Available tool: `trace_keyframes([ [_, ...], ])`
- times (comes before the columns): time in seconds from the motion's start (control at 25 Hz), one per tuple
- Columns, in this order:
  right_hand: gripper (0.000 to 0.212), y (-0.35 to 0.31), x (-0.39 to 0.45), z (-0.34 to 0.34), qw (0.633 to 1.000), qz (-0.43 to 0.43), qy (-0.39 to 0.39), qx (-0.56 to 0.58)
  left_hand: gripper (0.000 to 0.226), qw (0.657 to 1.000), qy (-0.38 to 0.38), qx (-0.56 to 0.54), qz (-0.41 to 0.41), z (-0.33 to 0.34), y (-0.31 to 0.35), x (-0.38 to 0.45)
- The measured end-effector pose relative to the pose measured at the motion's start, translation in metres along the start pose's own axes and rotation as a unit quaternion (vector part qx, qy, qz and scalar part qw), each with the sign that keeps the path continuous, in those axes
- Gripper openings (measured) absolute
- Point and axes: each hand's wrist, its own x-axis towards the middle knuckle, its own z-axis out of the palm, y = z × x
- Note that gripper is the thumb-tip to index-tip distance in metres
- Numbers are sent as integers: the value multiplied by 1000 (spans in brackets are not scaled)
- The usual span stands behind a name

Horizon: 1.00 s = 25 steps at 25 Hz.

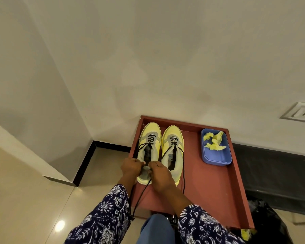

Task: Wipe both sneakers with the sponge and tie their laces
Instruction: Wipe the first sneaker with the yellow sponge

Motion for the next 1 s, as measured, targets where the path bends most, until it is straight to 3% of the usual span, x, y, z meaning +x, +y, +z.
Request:
trace_keyframes([
  [0.36, 33, 6, -3, -16, 999, -29, 40, 5, 25, 998, -4, 62, 23, 5, -1, 6],
  [0.48, 25, 16, -5, -26, 988, -28, 152, -15, 16, 976, 39, 155, 148, 12, 6, -4],
  [0.52, 34, 19, -6, -30, 986, 1, 165, 9, 21, 963, 54, 169, 202, 17, 9, -9],
  [0.6, 57, 31, -7, -36, 982, 76, 166, 49, 24, 937, 54, 178, 294, 29, 19, -23],
  [0.68, 57, 44, -9, -40, 975, 154, 144, 68, 31, 917, 12, 200, 346, 43, 26, -32],
  [0.76, 53, 55, -10, -40, 970, 190, 120, 93, 45, 905, -45, 227, 356, 56, 30, -39],
  [0.88, 62, 65, -9, -40, 972, 189, 76, 120, 52, 891, -116, 292, 327, 72, 30, -40],
  [1.0, 67, 72, -4, -40, 967, 196, 50, 154, 50, 894, -127, 339, 265, 82, 25, -30],
])
